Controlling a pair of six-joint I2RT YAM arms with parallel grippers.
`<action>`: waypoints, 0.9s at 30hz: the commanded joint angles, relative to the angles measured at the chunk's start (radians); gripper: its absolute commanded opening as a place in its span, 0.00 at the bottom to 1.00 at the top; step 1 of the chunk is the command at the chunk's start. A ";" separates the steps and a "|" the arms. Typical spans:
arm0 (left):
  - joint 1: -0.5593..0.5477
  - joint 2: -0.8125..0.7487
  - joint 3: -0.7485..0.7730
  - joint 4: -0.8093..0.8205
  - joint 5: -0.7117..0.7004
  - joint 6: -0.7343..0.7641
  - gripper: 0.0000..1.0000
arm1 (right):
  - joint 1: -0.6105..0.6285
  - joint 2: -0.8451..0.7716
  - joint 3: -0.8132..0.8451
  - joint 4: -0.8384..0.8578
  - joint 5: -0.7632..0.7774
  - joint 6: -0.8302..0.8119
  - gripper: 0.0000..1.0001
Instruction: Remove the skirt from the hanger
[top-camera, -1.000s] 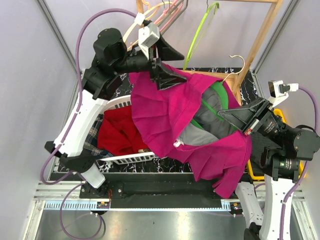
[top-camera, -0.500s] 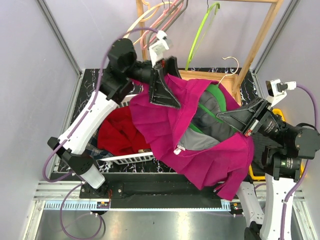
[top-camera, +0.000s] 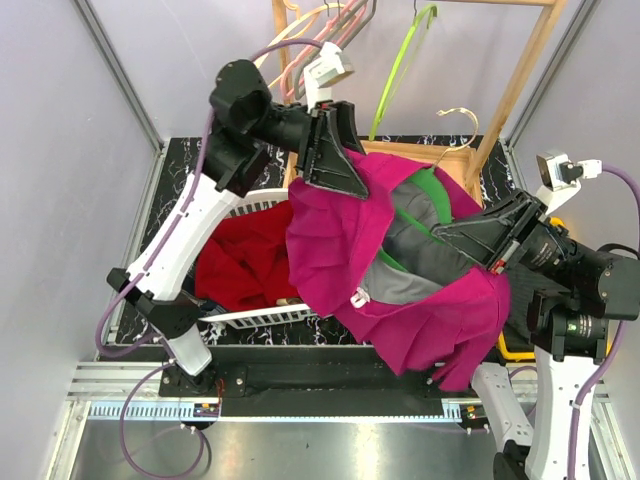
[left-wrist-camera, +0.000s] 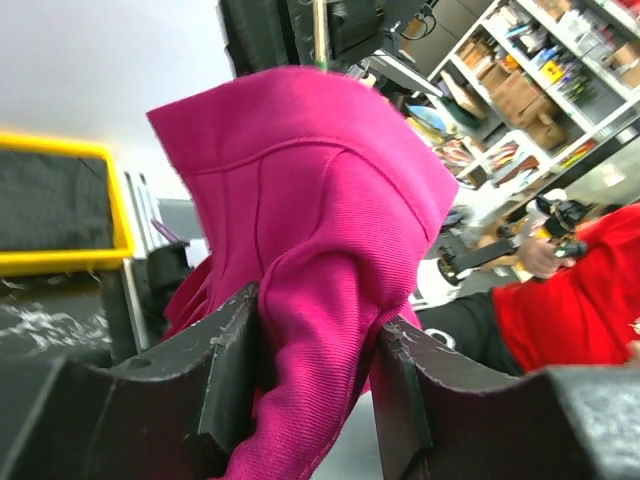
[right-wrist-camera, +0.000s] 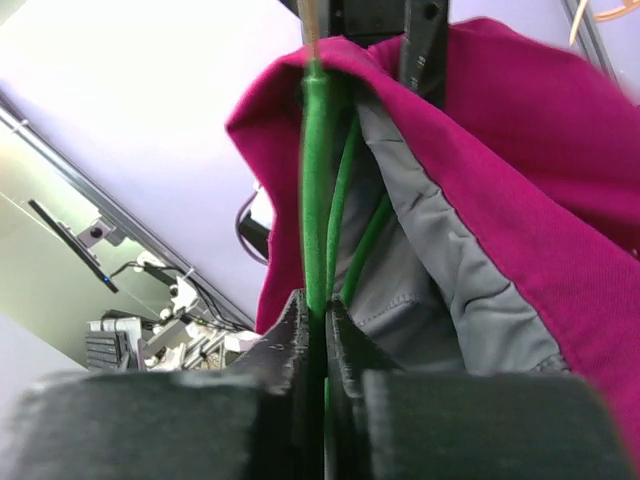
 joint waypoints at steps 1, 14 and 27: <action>0.060 -0.133 0.094 0.078 0.175 0.016 0.00 | 0.001 0.008 0.042 -0.049 0.090 -0.080 0.41; 0.747 -0.317 -0.077 0.764 0.246 -0.338 0.00 | 0.001 0.004 0.016 -0.041 0.159 -0.085 1.00; 0.732 -0.338 -0.062 0.516 0.077 -0.161 0.00 | 0.097 0.079 -0.077 0.174 0.236 -0.060 0.93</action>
